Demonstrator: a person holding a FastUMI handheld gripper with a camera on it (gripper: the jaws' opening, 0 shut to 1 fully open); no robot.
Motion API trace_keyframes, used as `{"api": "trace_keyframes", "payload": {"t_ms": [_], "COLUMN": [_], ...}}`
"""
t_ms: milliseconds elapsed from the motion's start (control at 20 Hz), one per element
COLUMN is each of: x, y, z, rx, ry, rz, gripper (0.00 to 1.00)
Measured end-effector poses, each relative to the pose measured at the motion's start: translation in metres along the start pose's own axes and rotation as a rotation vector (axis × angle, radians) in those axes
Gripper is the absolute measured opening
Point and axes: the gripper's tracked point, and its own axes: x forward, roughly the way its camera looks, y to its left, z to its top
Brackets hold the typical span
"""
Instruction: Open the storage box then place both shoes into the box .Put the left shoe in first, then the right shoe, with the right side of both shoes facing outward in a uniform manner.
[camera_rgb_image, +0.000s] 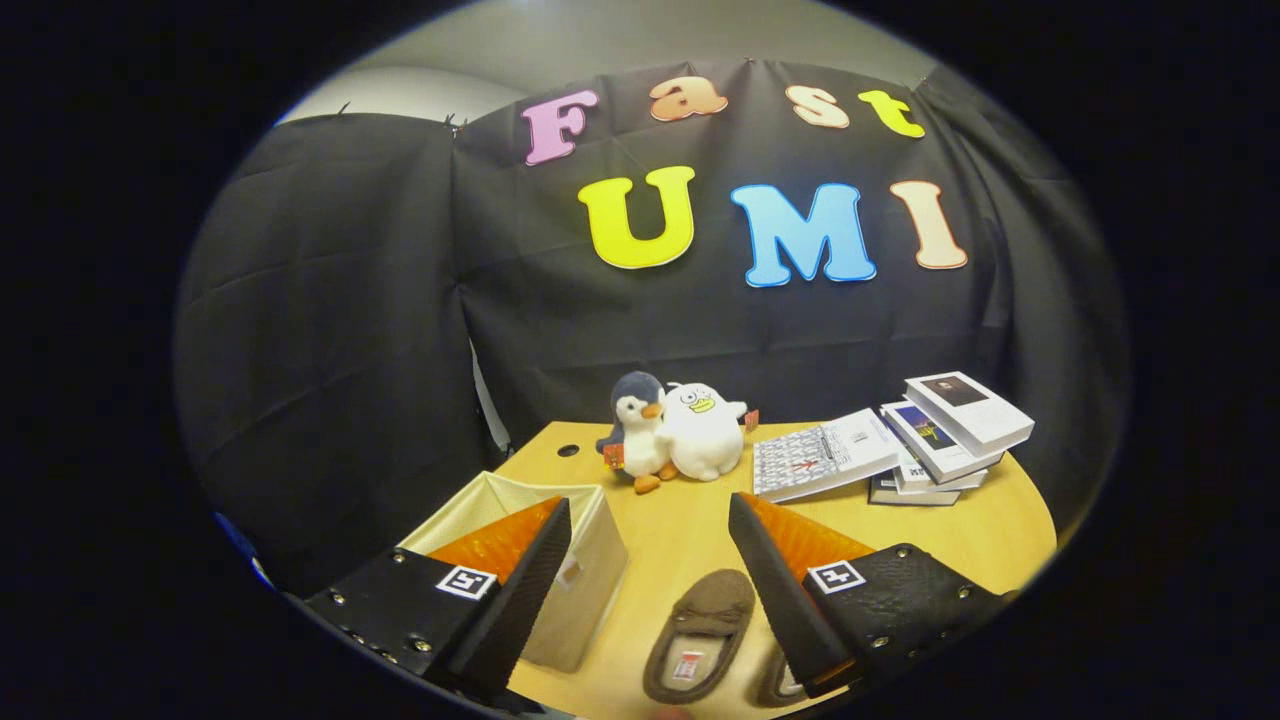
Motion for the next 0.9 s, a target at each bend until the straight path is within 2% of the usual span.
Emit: {"api": "trace_keyframes", "payload": {"t_ms": [550, 900], "x": [0.026, 0.040], "y": [-0.047, -0.064], "z": [-0.102, -0.150], "rx": [-0.048, -0.051], "ry": [0.206, 0.324], "rz": [-0.053, -0.071], "gripper": [0.98, 0.98]}}
